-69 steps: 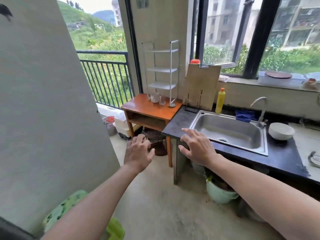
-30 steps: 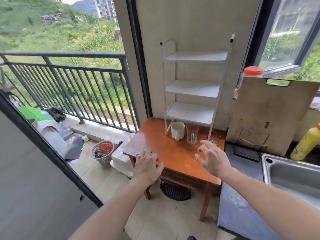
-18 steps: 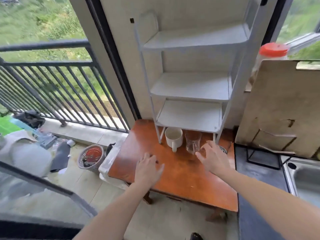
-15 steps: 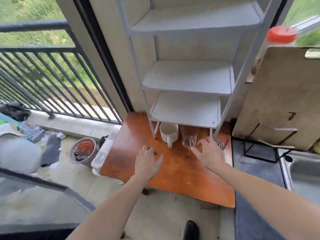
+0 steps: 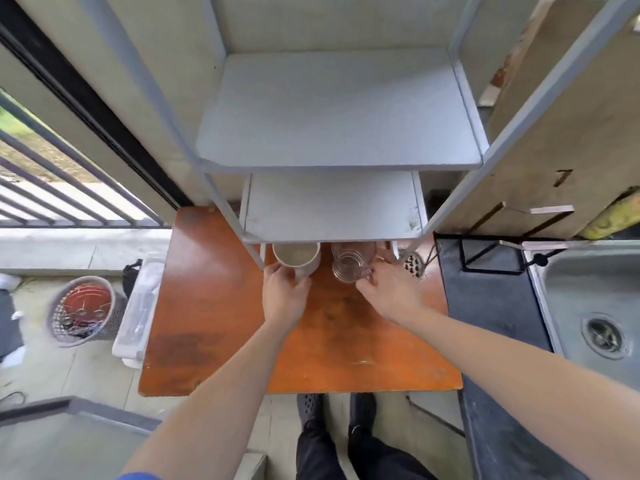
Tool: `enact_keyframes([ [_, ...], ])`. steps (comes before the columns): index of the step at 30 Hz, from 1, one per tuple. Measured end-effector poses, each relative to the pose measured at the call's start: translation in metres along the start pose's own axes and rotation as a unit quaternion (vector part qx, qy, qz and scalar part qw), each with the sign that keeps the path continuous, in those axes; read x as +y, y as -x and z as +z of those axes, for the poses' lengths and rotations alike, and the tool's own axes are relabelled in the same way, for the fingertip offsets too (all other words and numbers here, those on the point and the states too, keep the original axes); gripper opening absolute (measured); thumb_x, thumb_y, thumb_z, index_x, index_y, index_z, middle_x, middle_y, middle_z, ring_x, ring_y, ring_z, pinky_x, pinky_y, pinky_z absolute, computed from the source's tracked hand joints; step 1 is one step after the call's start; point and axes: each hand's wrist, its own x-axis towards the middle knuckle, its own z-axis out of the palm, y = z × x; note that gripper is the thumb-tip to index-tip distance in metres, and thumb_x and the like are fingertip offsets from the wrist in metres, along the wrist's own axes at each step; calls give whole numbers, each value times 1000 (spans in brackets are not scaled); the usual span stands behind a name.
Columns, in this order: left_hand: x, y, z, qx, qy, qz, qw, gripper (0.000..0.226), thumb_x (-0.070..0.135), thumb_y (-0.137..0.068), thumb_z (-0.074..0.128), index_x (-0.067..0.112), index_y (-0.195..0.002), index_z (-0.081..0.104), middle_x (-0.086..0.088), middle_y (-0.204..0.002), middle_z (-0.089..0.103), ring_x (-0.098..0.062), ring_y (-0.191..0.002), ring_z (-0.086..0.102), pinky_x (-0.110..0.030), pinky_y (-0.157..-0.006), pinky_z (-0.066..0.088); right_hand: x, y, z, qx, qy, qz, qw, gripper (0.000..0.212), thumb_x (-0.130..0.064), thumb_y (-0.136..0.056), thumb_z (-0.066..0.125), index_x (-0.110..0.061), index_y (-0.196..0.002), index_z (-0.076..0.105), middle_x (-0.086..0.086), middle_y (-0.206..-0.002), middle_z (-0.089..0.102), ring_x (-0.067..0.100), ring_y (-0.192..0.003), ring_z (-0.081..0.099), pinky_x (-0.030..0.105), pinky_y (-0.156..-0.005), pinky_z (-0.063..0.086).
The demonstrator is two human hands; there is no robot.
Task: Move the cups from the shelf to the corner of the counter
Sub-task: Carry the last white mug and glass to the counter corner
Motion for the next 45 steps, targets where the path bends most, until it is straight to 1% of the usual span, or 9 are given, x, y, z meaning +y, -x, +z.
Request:
enact_keyframes([
  [2,-1,-1,-7,-2,20,-14,1000,23,24,-80,59,9,-62,57,-2,-96,55,-20,-99,51,-24,-68,35,4,0,5,-3,-29,4,1000,17,-29,-85,52,-15,-76,53,11,-87,63,35,-81,60,33,-61,39],
  [6,-9,-6,-18,-28,17,-17,999,29,19,-78,61,10,-54,47,6,-77,40,-29,-93,52,-28,-68,36,3,3,8,15,-113,14,993,23,-34,-87,58,-13,-85,68,2,-87,64,29,-84,62,34,-67,47],
  [11,-26,-10,-19,-66,-37,29,997,25,27,-77,72,3,-77,65,-9,-100,49,-31,-95,53,-30,-74,37,2,13,12,37,-188,35,981,20,-39,-78,71,-26,-66,65,2,-115,62,17,-103,60,30,-80,46],
  [14,-34,-6,-24,-57,-48,59,995,36,30,-75,76,-2,-90,68,-11,-111,52,-29,-96,54,-29,-74,37,10,25,21,47,-170,56,983,30,-45,-75,72,-20,-61,61,-1,-126,55,15,-95,59,31,-78,46],
  [20,-28,13,-31,-47,-38,126,990,26,21,-75,75,-1,-88,70,-10,-115,59,-21,-90,53,-28,-72,36,23,67,12,81,-157,42,983,40,-34,-73,72,-12,-51,48,-1,-113,63,15,-87,58,31,-74,45],
  [26,1,44,-10,-92,-53,179,978,20,25,-73,73,6,-80,71,-11,-98,61,-24,-82,54,-31,-67,38,64,133,-17,124,-159,83,976,46,-44,-72,66,-10,-52,43,-17,-99,60,7,-65,50,27,-66,34],
  [31,47,97,35,-132,-54,283,948,29,30,-68,73,5,-83,73,-13,-100,63,-27,-89,58,-27,-71,35,118,206,-45,192,-143,125,963,44,-39,-73,71,-16,-50,42,-4,-126,60,14,-83,59,32,-77,44],
  [37,102,205,111,-186,-33,375,907,18,24,-69,79,9,-77,72,-4,-91,63,-13,-87,50,-17,-67,27,191,320,-77,278,-125,187,934,50,-35,-71,76,-27,-49,32,-6,-113,64,23,-80,62,30,-66,39],
  [45,163,342,206,-301,-34,464,832,25,23,-69,79,20,-57,57,-6,-80,60,-14,-82,47,-21,-66,29,287,468,-102,370,-136,301,868,47,-29,-72,76,-23,-48,37,-4,-124,62,25,-91,63,30,-71,40],
])
